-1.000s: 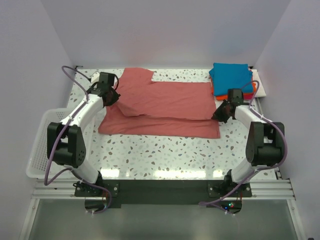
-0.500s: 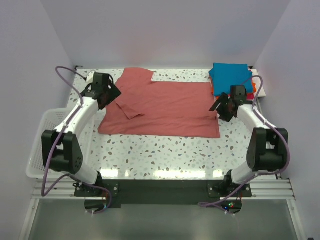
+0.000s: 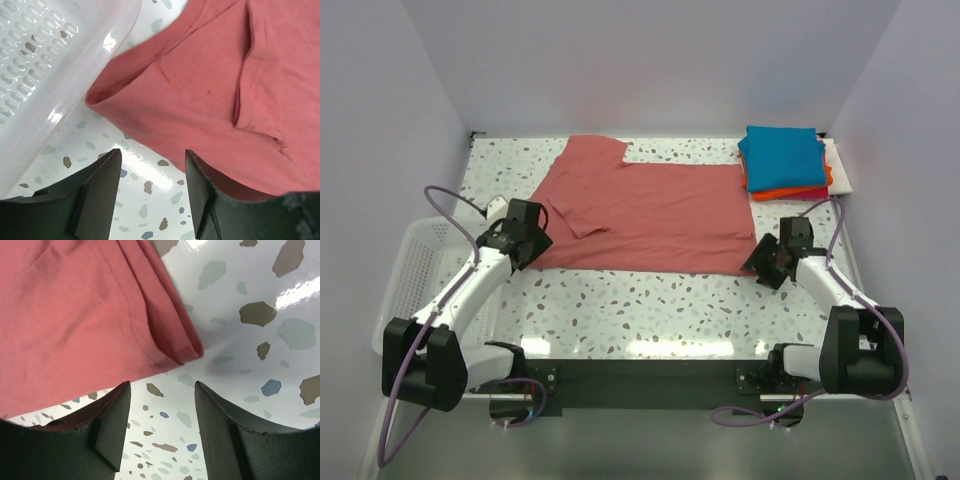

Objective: Fold and stack the t-shirts
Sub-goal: Fold the tshirt

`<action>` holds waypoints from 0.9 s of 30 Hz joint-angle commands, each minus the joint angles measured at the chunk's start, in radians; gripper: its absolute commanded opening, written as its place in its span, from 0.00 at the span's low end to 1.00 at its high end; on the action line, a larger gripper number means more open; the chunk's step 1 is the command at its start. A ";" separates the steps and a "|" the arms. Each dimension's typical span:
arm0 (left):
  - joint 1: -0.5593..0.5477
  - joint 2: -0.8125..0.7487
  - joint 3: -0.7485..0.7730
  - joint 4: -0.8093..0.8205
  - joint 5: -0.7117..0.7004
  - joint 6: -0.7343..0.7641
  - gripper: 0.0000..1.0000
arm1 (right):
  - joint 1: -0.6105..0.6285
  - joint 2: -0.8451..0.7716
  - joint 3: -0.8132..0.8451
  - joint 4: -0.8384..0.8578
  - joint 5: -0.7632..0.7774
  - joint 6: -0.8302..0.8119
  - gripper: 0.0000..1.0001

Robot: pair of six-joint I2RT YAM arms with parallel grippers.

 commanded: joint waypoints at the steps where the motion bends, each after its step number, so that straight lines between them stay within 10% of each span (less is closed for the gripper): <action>1: -0.022 0.039 -0.014 0.015 -0.090 -0.041 0.58 | -0.003 -0.018 -0.011 0.048 -0.005 0.014 0.56; 16: -0.037 0.291 0.030 0.048 -0.182 -0.041 0.64 | -0.003 0.148 -0.016 0.169 -0.001 0.045 0.49; 22: -0.040 0.352 0.041 0.052 -0.219 -0.055 0.61 | -0.003 0.166 -0.011 0.182 0.005 0.034 0.26; 27: -0.040 0.400 0.055 0.068 -0.214 -0.031 0.24 | -0.003 0.163 0.004 0.163 0.015 0.022 0.07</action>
